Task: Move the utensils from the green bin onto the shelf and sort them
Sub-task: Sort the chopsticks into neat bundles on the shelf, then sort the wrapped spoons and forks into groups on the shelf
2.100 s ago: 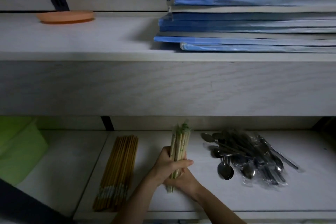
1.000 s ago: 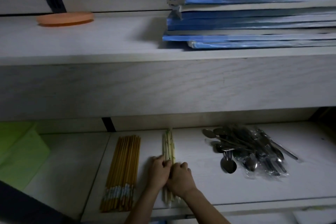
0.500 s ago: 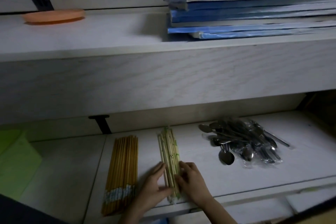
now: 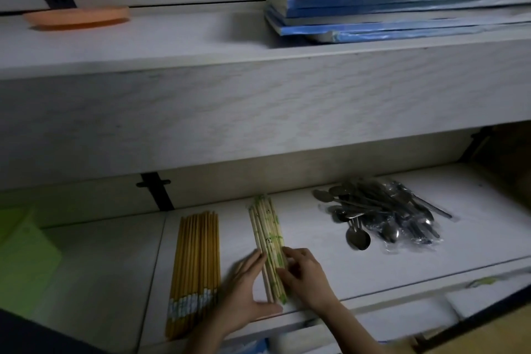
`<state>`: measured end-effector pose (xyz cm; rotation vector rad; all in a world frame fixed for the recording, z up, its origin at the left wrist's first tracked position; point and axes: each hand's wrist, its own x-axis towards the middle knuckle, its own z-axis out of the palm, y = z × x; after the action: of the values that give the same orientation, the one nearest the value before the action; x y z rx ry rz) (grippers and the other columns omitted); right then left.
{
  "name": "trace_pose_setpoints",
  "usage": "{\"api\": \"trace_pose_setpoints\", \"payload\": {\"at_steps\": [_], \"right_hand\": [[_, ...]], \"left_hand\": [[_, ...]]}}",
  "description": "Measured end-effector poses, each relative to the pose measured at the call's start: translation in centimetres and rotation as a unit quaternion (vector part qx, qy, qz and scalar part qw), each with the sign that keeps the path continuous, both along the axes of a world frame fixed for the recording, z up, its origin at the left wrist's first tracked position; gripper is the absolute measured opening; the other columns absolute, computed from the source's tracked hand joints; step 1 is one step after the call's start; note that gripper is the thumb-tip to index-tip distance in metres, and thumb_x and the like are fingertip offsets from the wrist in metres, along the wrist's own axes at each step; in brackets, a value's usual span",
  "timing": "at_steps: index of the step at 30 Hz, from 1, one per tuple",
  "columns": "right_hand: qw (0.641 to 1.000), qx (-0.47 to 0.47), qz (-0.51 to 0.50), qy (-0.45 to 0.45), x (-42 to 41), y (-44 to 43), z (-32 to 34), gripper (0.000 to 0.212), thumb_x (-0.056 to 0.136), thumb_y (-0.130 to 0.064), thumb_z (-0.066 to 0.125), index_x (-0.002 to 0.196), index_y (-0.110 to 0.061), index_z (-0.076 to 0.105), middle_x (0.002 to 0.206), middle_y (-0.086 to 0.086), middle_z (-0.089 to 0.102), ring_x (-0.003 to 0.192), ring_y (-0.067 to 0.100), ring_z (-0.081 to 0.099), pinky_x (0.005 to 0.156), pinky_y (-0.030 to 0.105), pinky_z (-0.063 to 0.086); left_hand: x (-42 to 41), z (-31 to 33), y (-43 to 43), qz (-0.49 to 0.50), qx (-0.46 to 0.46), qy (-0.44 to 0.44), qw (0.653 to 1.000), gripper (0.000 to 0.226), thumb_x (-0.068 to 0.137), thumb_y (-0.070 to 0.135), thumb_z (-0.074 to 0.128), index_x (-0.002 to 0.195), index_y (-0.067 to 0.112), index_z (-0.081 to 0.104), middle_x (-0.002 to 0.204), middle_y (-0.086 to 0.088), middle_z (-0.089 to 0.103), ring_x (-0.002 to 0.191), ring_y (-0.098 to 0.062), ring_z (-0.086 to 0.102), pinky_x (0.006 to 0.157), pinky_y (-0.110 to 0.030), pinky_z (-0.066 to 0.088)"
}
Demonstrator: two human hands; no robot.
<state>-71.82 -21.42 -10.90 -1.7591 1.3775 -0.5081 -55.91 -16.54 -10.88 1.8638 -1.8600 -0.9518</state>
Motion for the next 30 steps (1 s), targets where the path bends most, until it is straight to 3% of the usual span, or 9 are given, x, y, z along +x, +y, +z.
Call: {"api": "trace_pose_setpoints", "payload": {"at_steps": [6,10,13,16,21,23,25,30], "right_hand": [[1.000,-0.001,0.015,0.010,-0.3,0.5,-0.3,0.054,0.086,-0.024,0.062,0.136,-0.018,0.046,0.124,0.003,0.049,0.107,0.015,0.058,0.098,0.028,0.047],[0.999,-0.004,0.037,0.002,-0.7,0.5,0.0,0.043,0.090,-0.027,0.058,0.132,-0.020,0.051,0.125,0.003,0.050,0.106,0.014,0.059,0.099,0.027,0.047],[0.998,-0.006,0.063,0.025,-1.8,-0.2,0.6,0.043,0.091,-0.032,0.057,0.131,-0.020,0.052,0.130,0.000,0.048,0.108,0.014,0.057,0.099,0.024,0.045],[0.997,-0.031,0.062,0.034,-3.7,-1.4,1.4,0.041,0.090,-0.031,0.057,0.130,-0.021,0.054,0.131,-0.003,0.047,0.109,0.014,0.055,0.095,0.019,0.043],[0.992,-0.078,0.079,0.063,-8.7,-3.6,3.1,0.031,0.094,-0.025,0.050,0.124,-0.022,0.059,0.125,-0.003,0.057,0.106,0.013,0.058,0.091,0.022,0.045],[0.991,-0.085,0.080,0.066,-11.2,-4.5,3.7,0.028,0.095,-0.024,0.049,0.119,-0.022,0.061,0.120,-0.004,0.062,0.102,0.011,0.060,0.089,0.023,0.048],[0.990,-0.094,0.087,0.057,-13.9,-5.6,4.3,0.024,0.095,-0.023,0.048,0.114,-0.022,0.063,0.113,-0.003,0.066,0.096,0.007,0.061,0.088,0.024,0.049],[0.987,-0.113,0.103,0.043,-19.9,-8.5,5.1,0.019,0.095,-0.020,0.050,0.106,-0.023,0.065,0.100,-0.009,0.066,0.088,0.001,0.059,0.077,0.008,0.043]], "left_hand": [[-0.4,0.0,-0.1,0.019,0.009,0.013,1.000,0.090,0.072,0.063,0.063,0.146,0.037,0.019,0.153,0.019,0.007,0.142,-0.005,0.006,0.118,-0.033,0.018],[-0.9,0.2,-0.6,0.059,-0.035,-0.007,0.998,0.057,0.087,0.050,0.052,0.140,0.031,0.038,0.147,0.013,0.029,0.137,-0.006,0.023,0.114,-0.029,0.026],[-1.4,0.4,-1.4,0.116,-0.082,0.020,0.990,0.034,0.090,0.033,0.056,0.122,0.024,0.057,0.126,0.009,0.051,0.117,-0.006,0.045,0.096,-0.015,0.038],[-2.4,0.9,-2.8,0.170,-0.133,0.061,0.975,0.013,0.089,0.017,0.058,0.100,0.022,0.063,0.104,0.004,0.059,0.099,-0.010,0.055,0.077,-0.007,0.037],[-6.7,1.7,-5.4,0.187,-0.108,0.171,0.961,0.027,0.090,0.009,0.056,0.080,0.033,0.060,0.087,0.006,0.067,0.086,-0.014,0.063,0.074,-0.025,0.049],[-9.2,1.8,-6.5,0.179,-0.112,0.160,0.964,0.028,0.090,0.009,0.056,0.077,0.033,0.060,0.082,0.006,0.068,0.081,-0.017,0.064,0.073,-0.029,0.051],[-11.8,1.9,-7.4,0.179,-0.117,0.160,0.964,0.027,0.090,0.005,0.055,0.076,0.028,0.060,0.078,0.006,0.066,0.077,-0.015,0.063,0.070,-0.022,0.049],[-17.4,0.9,-9.4,0.221,-0.111,0.087,0.965,0.032,0.090,0.012,0.056,0.063,0.026,0.049,0.069,-0.005,0.057,0.069,-0.018,0.056,0.065,-0.028,0.043]]}}
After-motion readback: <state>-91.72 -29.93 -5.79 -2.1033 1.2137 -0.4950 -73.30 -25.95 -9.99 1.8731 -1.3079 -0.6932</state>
